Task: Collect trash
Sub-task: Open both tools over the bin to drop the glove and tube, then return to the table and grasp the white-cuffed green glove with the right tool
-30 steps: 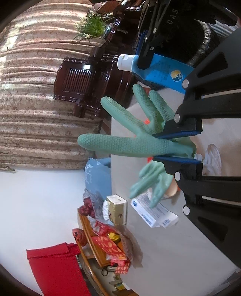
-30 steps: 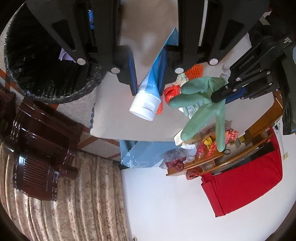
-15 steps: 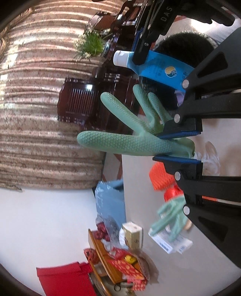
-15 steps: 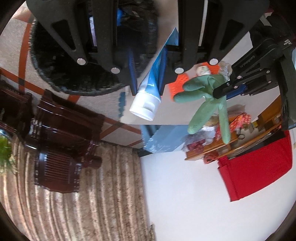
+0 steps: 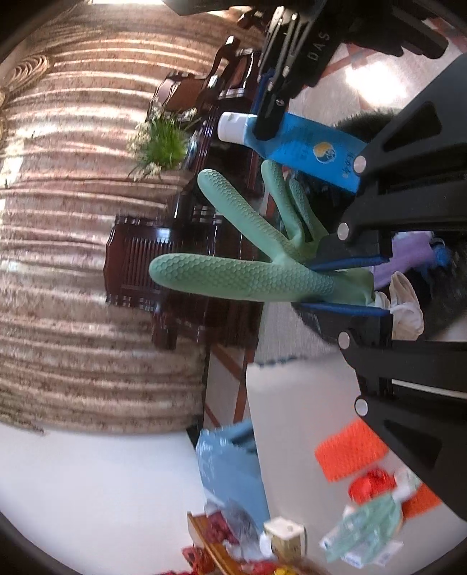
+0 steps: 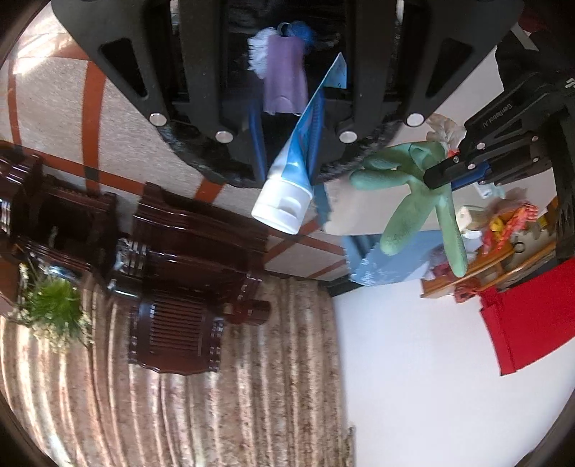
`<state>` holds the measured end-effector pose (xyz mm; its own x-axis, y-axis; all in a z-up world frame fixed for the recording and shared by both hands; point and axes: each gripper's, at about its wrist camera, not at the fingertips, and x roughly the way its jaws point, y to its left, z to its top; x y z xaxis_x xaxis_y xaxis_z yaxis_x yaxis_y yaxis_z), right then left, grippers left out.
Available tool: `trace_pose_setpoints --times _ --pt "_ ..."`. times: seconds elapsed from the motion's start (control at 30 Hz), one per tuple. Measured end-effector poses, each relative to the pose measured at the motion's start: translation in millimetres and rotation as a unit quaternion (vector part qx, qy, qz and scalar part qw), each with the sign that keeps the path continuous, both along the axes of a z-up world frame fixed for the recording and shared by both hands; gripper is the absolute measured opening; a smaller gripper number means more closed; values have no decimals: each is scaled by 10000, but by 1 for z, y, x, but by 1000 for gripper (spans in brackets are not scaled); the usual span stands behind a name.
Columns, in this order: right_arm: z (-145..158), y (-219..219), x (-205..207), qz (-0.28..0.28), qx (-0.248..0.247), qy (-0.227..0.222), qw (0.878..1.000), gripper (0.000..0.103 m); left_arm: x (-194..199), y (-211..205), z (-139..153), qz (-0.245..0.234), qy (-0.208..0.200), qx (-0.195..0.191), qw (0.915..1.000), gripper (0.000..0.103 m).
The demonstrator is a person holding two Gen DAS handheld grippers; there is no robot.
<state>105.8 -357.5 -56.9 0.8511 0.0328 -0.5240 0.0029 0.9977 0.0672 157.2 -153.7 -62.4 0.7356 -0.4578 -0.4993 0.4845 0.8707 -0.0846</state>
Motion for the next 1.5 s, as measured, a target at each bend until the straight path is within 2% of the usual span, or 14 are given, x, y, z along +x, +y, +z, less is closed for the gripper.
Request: trace_pose_setpoints --times 0.27,0.47,0.5,0.57,0.63,0.7,0.77,0.8,0.87,0.97,1.13,1.3,1.5 --pt "-32 -24 17 -120 -65 286 9995 21 30 -47 -26 -359 391 -98 9985 16" --pt "-55 -26 30 -134 -29 545 9984 22 49 -57 -51 -414 822 -48 9957 16" --pt "-60 -26 32 -117 -14 602 9981 22 49 -56 -54 -402 858 -35 9955 18" --pt "-64 -25 34 -120 -33 674 9976 23 49 -54 -57 -410 904 -44 9951 27" --pt "-68 -23 35 -125 -44 730 9972 31 46 -51 -57 -411 866 -49 9954 44" --pt "-71 -21 35 -175 -55 740 9971 46 45 -47 -53 -395 803 -106 9959 54" --pt "-70 -19 34 -182 -54 741 9971 53 43 -42 -48 -373 749 -160 9964 56" --pt "-69 -18 32 -229 -86 720 9971 62 44 -40 -46 -358 736 -168 9965 57" --pt "-64 -17 30 -290 -113 657 9974 71 45 -33 -41 -306 705 -224 9968 59" --pt "-53 -15 24 -390 -101 481 9980 94 44 -19 -30 -125 601 -270 9977 68" --pt "-33 0 18 -305 -16 193 9993 97 35 14 -10 196 302 -280 9990 81" --pt "-18 29 19 -49 169 21 9998 98 24 56 0 591 112 -208 9980 85" --pt "-8 81 31 397 356 -76 9985 98 5 125 2 1222 -39 31 9925 86"
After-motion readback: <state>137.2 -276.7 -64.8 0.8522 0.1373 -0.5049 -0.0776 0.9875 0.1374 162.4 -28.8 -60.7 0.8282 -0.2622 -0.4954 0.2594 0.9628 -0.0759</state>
